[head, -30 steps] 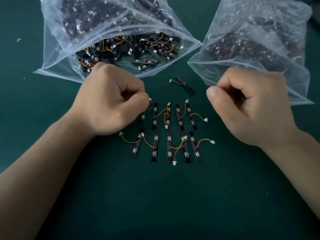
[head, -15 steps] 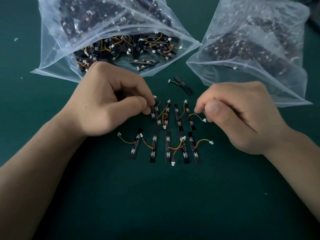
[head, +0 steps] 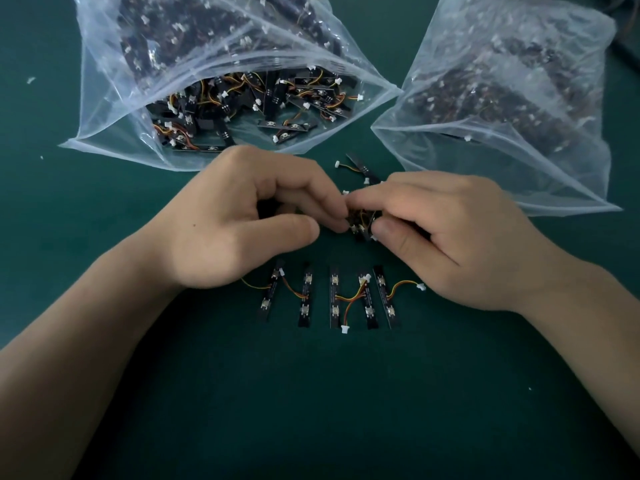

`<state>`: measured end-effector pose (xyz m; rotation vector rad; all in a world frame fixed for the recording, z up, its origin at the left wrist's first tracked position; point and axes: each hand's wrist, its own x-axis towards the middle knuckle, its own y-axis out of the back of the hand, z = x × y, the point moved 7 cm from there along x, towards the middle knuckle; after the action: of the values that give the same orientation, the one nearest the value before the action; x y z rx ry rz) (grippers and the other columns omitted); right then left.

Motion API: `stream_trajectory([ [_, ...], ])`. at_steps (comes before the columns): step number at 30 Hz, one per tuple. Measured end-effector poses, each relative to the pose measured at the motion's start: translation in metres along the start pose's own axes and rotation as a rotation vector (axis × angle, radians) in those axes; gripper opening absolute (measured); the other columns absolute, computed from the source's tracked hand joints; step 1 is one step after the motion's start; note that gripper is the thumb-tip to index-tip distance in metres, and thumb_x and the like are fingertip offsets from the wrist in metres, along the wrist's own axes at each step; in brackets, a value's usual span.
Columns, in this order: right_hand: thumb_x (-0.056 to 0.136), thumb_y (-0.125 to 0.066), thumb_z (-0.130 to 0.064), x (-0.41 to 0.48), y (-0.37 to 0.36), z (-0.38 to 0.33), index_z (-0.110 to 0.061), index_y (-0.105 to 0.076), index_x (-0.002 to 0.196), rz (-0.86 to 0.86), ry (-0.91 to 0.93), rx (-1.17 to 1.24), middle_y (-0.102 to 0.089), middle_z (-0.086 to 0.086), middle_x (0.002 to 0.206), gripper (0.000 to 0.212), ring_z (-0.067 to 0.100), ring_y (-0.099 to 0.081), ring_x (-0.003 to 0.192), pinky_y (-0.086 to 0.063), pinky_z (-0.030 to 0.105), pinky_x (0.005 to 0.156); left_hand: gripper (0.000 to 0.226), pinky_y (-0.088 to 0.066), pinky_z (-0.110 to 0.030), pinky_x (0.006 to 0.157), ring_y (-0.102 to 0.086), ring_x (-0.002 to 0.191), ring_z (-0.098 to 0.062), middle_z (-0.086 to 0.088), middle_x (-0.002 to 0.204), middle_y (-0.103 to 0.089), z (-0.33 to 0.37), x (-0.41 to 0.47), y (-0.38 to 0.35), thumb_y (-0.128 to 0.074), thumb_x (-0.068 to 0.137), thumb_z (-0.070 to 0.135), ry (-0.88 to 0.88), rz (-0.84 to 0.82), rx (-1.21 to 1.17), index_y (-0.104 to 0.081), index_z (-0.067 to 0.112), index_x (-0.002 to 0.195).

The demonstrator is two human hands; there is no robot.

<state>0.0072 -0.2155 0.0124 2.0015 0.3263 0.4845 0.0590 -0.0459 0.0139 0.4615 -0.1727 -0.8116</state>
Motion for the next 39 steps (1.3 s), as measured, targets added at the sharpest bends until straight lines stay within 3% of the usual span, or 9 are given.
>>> stream_trajectory([
  [7, 0.105, -0.05, -0.043, 0.002, 0.001, -0.005, -0.033, -0.074, 0.118, 0.024, -0.041, -0.004, -0.069, -0.015, 0.1, 0.029, 0.009, -0.064, 0.093, -0.055, 0.042, 0.065, 0.017, -0.052, -0.063, 0.073, -0.07, 0.082, -0.045, -0.01, 0.087, -0.078, -0.001, 0.001, 0.009, -0.064, 0.083, 0.016, -0.059, 0.108, 0.0, -0.077, 0.027, 0.084],
  [13, 0.092, -0.065, -0.034, 0.0, 0.007, -0.001, -0.028, -0.065, 0.083, 0.069, -0.089, -0.041, -0.047, -0.015, 0.064, 0.011, 0.009, -0.049, 0.063, -0.049, 0.037, 0.055, 0.019, -0.043, -0.029, 0.056, -0.06, 0.06, -0.021, -0.002, 0.076, -0.074, -0.004, 0.0, 0.007, -0.062, 0.084, 0.007, -0.049, 0.084, 0.012, -0.079, 0.015, 0.087],
  [19, 0.089, -0.055, -0.03, -0.011, 0.016, -0.001, -0.023, -0.059, 0.076, -0.078, -0.006, -0.048, -0.049, -0.013, 0.059, 0.016, 0.014, -0.049, 0.054, -0.044, 0.037, 0.05, 0.033, -0.037, -0.03, 0.047, -0.051, 0.054, -0.029, -0.002, 0.078, -0.077, -0.007, -0.001, 0.007, -0.052, 0.069, -0.004, -0.026, 0.053, -0.031, -0.073, 0.019, 0.078],
  [21, 0.09, -0.054, -0.04, -0.015, 0.015, -0.005, -0.022, -0.06, 0.079, -0.127, 0.017, 0.012, -0.046, -0.012, 0.058, 0.022, 0.013, -0.047, 0.053, -0.042, 0.037, 0.05, 0.033, -0.043, -0.034, 0.05, -0.055, 0.061, -0.035, 0.003, 0.089, -0.08, -0.008, -0.001, 0.006, -0.048, 0.064, -0.005, -0.014, 0.022, -0.006, -0.068, 0.018, 0.075],
  [23, 0.09, -0.052, -0.07, -0.015, 0.014, -0.011, -0.022, -0.061, 0.085, -0.176, 0.028, 0.058, -0.043, -0.012, 0.059, 0.049, 0.011, -0.045, 0.053, -0.04, 0.034, 0.049, 0.04, -0.05, -0.042, 0.061, -0.059, 0.072, -0.036, 0.002, 0.095, -0.079, -0.008, -0.001, 0.004, -0.05, 0.06, 0.0, -0.009, -0.019, 0.082, -0.07, 0.027, 0.081],
  [26, 0.072, -0.04, -0.099, -0.015, 0.011, -0.016, -0.024, -0.056, 0.087, -0.238, 0.003, 0.048, -0.04, -0.013, 0.059, 0.078, 0.012, -0.043, 0.051, -0.035, 0.03, 0.047, 0.054, -0.048, -0.042, 0.072, -0.059, 0.083, -0.025, 0.002, 0.104, -0.071, 0.001, -0.002, -0.004, -0.054, 0.055, 0.008, -0.053, -0.1, 0.247, -0.073, 0.037, 0.096],
  [31, 0.067, -0.059, -0.095, -0.014, 0.001, -0.03, -0.028, -0.048, 0.086, -0.249, 0.032, -0.081, -0.037, -0.013, 0.06, 0.071, 0.015, -0.039, 0.053, -0.034, 0.031, 0.048, 0.059, -0.042, -0.02, 0.075, -0.06, 0.095, -0.009, 0.017, 0.112, -0.063, 0.005, -0.003, -0.011, -0.052, 0.053, 0.006, -0.072, -0.156, 0.314, -0.073, 0.036, 0.099],
  [35, 0.085, -0.057, -0.083, -0.01, -0.004, -0.04, -0.026, -0.05, 0.086, -0.174, 0.069, -0.087, -0.039, -0.016, 0.064, 0.057, 0.015, -0.041, 0.055, -0.041, 0.035, 0.049, 0.056, -0.047, -0.034, 0.081, -0.061, 0.101, -0.014, 0.017, 0.111, -0.061, 0.007, -0.002, -0.013, -0.054, 0.054, 0.007, -0.097, -0.152, 0.361, -0.072, 0.034, 0.1],
  [39, 0.091, -0.054, -0.077, -0.008, -0.007, -0.042, -0.024, -0.054, 0.089, -0.119, 0.018, -0.124, -0.039, -0.017, 0.066, 0.054, 0.015, -0.044, 0.055, -0.032, 0.03, 0.05, 0.048, -0.043, -0.022, 0.082, -0.061, 0.103, -0.011, 0.016, 0.11, -0.062, 0.008, -0.002, -0.014, -0.058, 0.056, 0.013, -0.097, -0.132, 0.37, -0.071, 0.036, 0.097],
])
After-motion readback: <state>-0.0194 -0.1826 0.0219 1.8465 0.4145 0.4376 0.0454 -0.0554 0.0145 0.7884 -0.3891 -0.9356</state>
